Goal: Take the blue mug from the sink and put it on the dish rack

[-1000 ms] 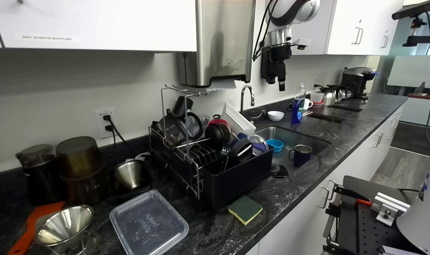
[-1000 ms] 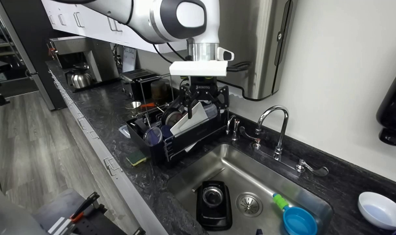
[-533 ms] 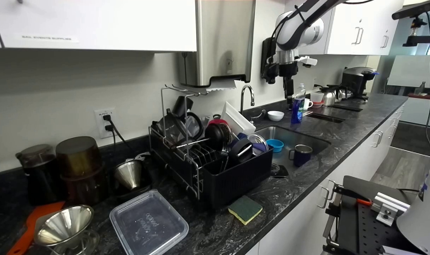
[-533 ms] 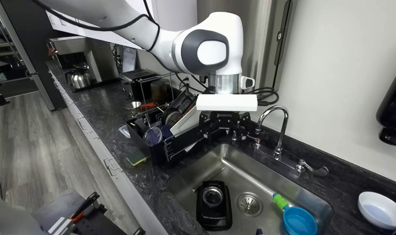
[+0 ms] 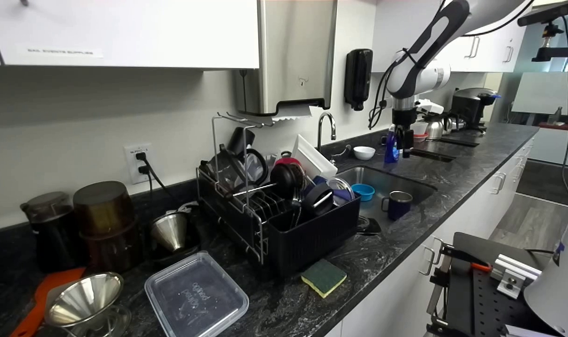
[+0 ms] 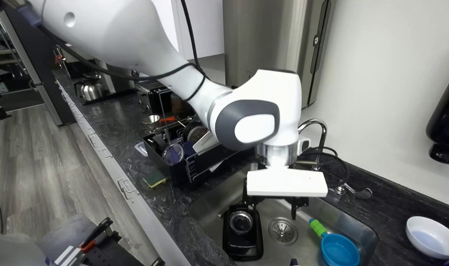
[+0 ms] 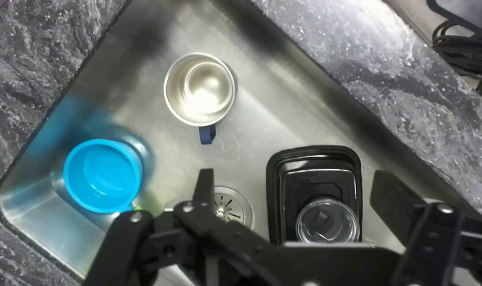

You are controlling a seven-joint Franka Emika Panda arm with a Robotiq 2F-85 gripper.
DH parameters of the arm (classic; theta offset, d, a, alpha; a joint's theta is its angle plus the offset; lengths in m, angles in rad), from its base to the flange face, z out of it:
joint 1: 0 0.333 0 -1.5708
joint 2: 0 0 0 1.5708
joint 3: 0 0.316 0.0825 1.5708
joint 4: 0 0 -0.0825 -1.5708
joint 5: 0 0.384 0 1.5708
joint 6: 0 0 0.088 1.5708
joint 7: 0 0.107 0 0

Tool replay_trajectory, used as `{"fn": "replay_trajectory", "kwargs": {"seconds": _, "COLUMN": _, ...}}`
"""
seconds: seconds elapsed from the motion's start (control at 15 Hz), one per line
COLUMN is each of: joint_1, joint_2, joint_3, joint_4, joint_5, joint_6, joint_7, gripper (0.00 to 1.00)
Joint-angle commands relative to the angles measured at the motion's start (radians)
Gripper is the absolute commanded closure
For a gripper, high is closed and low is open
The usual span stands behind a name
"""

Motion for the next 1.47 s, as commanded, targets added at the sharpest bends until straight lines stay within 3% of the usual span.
{"fn": "replay_trajectory", "kwargs": {"seconds": 0.0, "joint_1": -0.046, "joint_2": 0.085, "joint_3": 0.025, "joint_4": -0.011, "joint_5": 0.053, "joint_6": 0.113, "joint_7": -0.092, "gripper": 0.0}}
{"fn": "replay_trajectory", "kwargs": {"seconds": 0.27, "joint_1": -0.077, "joint_2": 0.173, "joint_3": 0.062, "joint_4": 0.001, "joint_5": 0.086, "joint_6": 0.201, "joint_7": -0.133, "gripper": 0.0}}
{"fn": "replay_trajectory", "kwargs": {"seconds": 0.4, "joint_1": -0.063, "joint_2": 0.168, "joint_3": 0.052, "joint_4": -0.008, "joint_5": 0.055, "joint_6": 0.179, "joint_7": -0.085, "gripper": 0.0}}
{"fn": "replay_trajectory", "kwargs": {"seconds": 1.4, "joint_1": -0.063, "joint_2": 0.164, "joint_3": 0.051, "joint_4": -0.008, "joint_5": 0.055, "joint_6": 0.178, "joint_7": -0.083, "gripper": 0.0}}
